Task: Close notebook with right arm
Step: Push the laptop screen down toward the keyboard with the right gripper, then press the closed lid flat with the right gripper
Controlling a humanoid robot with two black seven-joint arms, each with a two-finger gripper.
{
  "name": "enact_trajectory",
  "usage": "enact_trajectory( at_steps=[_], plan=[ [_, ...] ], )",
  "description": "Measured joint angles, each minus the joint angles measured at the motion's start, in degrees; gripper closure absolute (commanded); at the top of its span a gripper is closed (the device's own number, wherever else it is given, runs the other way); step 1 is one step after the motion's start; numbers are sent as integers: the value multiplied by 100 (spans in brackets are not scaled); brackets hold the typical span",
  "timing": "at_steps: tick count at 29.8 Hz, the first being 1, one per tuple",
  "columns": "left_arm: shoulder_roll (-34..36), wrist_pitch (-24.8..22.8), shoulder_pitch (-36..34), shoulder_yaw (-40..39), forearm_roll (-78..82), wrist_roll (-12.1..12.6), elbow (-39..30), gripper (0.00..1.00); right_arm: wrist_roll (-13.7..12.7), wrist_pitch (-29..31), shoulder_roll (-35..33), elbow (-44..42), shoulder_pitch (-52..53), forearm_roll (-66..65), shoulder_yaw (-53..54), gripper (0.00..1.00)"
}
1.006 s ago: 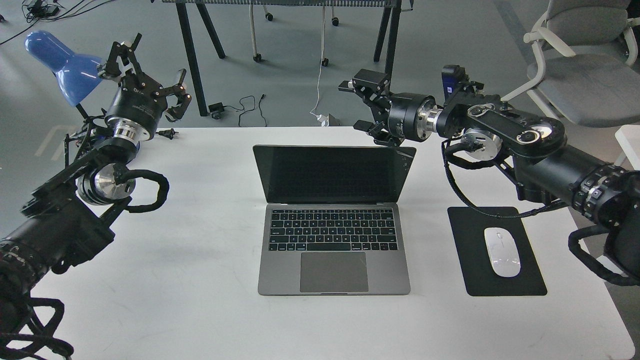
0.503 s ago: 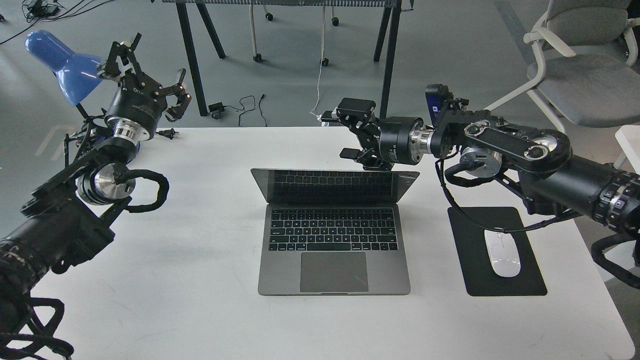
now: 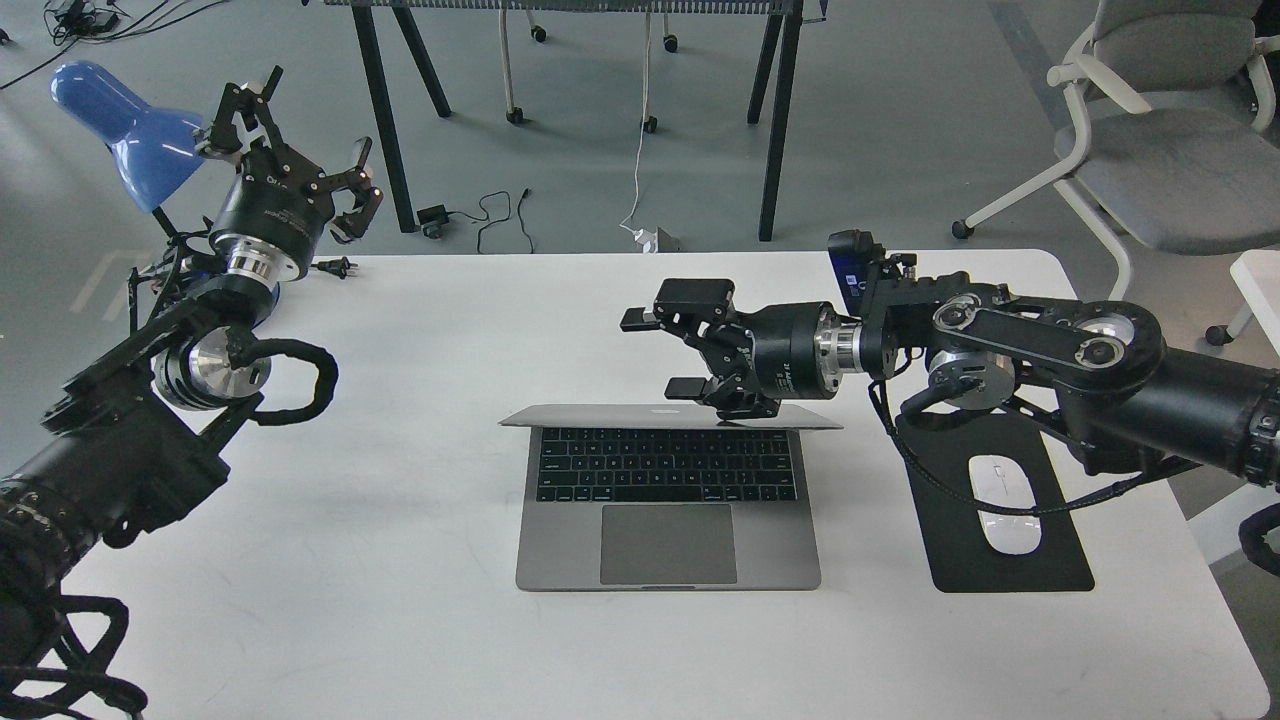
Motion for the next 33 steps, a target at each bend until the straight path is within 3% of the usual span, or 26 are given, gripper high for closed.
enact_trajectory(
  at_steps=[33],
  plan=[
    [-6, 0, 0, 6, 0, 0, 0, 0, -47, -78, 59, -283, -1295, -90, -351, 0]
  ],
)
